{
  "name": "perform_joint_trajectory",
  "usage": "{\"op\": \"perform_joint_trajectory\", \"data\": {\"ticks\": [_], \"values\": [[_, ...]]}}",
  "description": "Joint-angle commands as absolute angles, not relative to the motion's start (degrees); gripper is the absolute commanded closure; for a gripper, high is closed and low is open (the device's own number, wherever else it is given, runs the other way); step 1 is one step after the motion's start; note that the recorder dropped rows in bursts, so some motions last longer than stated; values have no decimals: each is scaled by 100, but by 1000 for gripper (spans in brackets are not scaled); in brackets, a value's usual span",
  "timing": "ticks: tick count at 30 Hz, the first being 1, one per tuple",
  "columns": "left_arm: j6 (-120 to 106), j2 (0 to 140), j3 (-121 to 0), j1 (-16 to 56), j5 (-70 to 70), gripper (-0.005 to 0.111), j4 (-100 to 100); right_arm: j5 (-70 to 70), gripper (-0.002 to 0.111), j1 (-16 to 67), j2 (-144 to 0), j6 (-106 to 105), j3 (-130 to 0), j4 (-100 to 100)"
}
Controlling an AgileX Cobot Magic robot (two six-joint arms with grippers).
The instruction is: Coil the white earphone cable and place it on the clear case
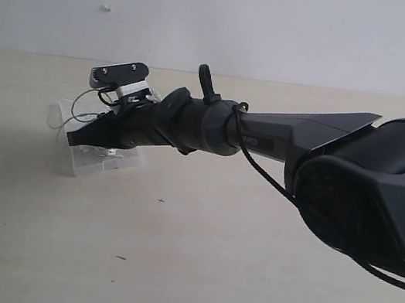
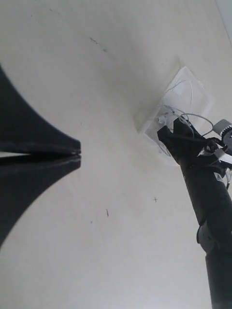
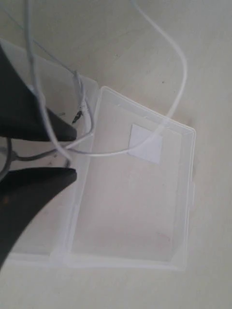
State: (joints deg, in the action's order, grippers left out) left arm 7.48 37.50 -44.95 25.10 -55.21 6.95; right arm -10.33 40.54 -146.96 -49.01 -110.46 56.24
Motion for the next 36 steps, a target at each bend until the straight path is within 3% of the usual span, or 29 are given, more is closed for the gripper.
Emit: {"op": "perform_joint_trajectory", "data": {"ticks": [1, 6, 18, 25, 36], "values": [[777, 3726, -4450, 2510, -5325, 107, 732, -1078, 77, 4018, -14672, -4787, -11013, 5515], [767, 3726, -4450, 2510, -5298, 107, 732, -1047, 70, 4018, -14651, -4787, -11013, 5515], [767, 3726, -4450, 2510, -5298, 107, 732, -1105, 39, 4018, -14514, -4787, -11013, 5493], [767, 3726, -4450, 2510, -5273, 107, 732, -1385, 38, 4018, -14368, -4420, -11013, 4808], [767, 3726, -4450, 2510, -5169, 107, 732, -2348, 38, 4018, -14265, -1745, -11183, 1675]]}}
